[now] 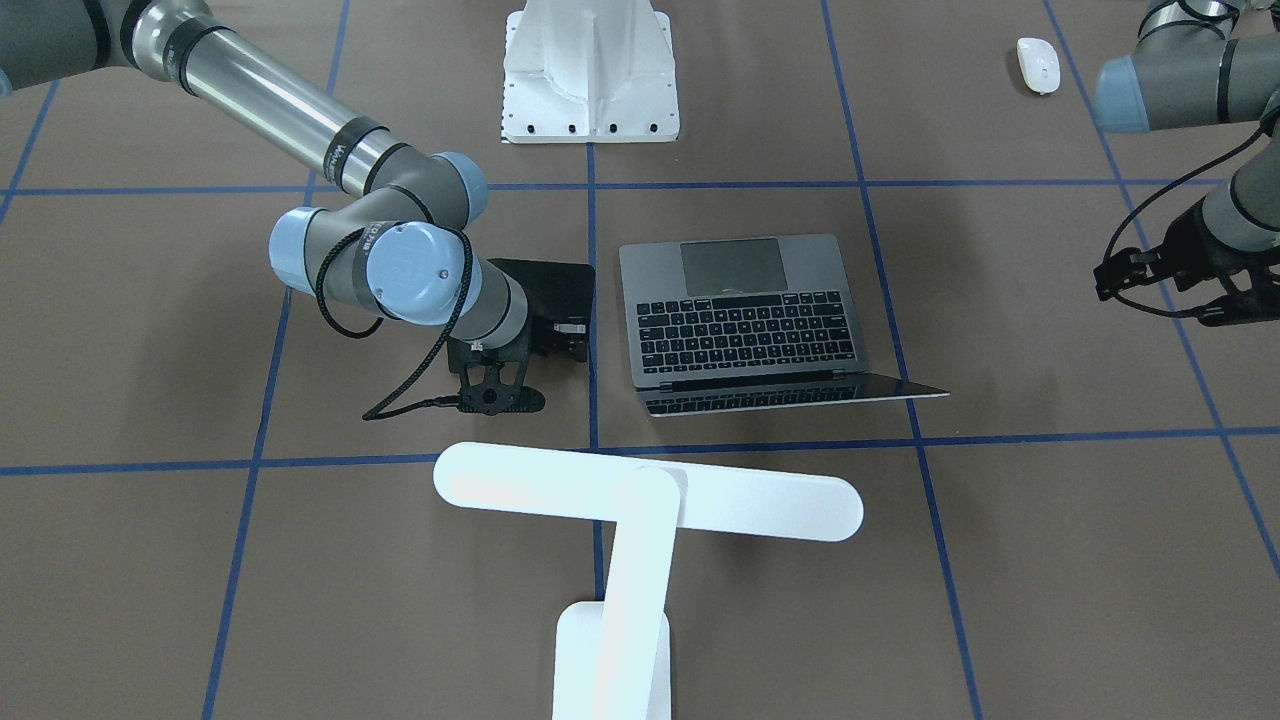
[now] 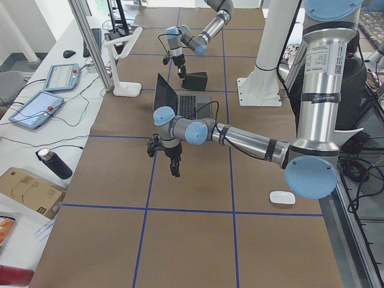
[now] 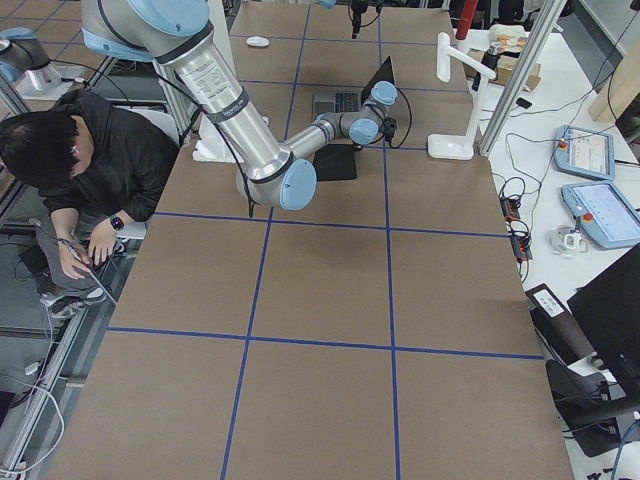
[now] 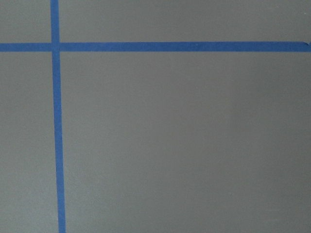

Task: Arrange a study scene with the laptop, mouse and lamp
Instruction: 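Open the right gripper and lift it away from the black pad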

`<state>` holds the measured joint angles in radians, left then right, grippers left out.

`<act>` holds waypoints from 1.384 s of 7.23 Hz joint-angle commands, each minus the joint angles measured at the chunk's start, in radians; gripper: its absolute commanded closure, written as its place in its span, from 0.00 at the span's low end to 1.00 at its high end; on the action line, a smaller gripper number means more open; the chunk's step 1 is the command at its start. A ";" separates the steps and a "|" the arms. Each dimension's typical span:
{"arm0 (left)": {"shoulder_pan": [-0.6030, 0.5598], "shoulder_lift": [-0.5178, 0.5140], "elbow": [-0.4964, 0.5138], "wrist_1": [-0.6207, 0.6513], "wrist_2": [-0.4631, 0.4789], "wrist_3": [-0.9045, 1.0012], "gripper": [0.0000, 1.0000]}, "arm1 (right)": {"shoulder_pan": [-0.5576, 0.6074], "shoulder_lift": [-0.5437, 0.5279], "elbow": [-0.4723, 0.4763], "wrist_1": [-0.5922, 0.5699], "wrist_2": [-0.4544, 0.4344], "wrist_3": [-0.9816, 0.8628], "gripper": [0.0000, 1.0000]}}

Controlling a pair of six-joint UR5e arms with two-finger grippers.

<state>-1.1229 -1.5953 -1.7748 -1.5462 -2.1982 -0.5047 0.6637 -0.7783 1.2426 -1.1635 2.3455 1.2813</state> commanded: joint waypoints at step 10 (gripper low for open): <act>-0.003 0.017 0.014 -0.053 0.000 -0.002 0.00 | 0.097 0.013 0.011 0.045 -0.118 -0.010 0.01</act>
<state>-1.1236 -1.5922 -1.7583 -1.5653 -2.1982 -0.5050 0.7267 -0.7592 1.2527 -1.1082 2.2244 1.2744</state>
